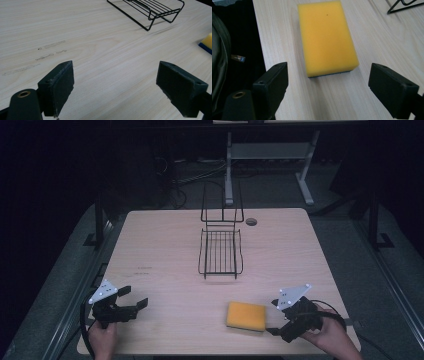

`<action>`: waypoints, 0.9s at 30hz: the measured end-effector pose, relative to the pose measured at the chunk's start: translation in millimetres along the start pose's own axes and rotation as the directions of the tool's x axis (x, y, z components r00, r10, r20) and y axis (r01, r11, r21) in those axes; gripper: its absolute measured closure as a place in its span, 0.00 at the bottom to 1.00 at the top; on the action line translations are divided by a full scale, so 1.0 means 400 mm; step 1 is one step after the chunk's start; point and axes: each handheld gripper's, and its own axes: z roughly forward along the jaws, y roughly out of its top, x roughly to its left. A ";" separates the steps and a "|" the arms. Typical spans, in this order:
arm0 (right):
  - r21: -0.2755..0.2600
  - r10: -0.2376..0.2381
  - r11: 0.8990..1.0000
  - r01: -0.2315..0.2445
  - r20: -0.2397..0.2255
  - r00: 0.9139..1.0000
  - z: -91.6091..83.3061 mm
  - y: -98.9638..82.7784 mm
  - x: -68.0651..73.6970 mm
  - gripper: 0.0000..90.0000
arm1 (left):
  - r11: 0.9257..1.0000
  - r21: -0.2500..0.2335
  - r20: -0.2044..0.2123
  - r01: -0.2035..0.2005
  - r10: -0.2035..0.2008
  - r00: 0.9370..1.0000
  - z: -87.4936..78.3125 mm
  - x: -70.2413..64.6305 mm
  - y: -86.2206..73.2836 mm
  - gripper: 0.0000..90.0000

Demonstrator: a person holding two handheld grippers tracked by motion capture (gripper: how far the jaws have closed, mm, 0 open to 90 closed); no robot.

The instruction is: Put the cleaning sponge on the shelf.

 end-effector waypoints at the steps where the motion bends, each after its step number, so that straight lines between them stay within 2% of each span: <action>1: 0.003 0.000 1.000 0.000 0.000 1.000 0.002 0.002 0.000 0.18 | 1.000 0.000 0.001 0.001 -0.001 1.000 0.000 0.000 0.000 0.16; 15: 0.008 -0.033 0.999 0.033 -0.017 0.999 0.017 0.037 0.002 0.18 | 1.000 0.000 -0.001 0.004 -0.004 1.000 -0.001 0.001 0.000 0.16; 20: 0.019 -0.051 0.998 0.052 -0.033 0.998 0.030 0.058 0.003 0.18 | 1.000 0.001 -0.002 -0.006 0.006 1.000 -0.001 0.001 0.001 0.16; 27: 0.026 -0.064 0.998 0.065 -0.051 0.997 0.045 0.078 0.005 0.18 | 1.000 -0.001 -0.001 0.001 -0.001 1.000 -0.001 0.002 0.000 0.16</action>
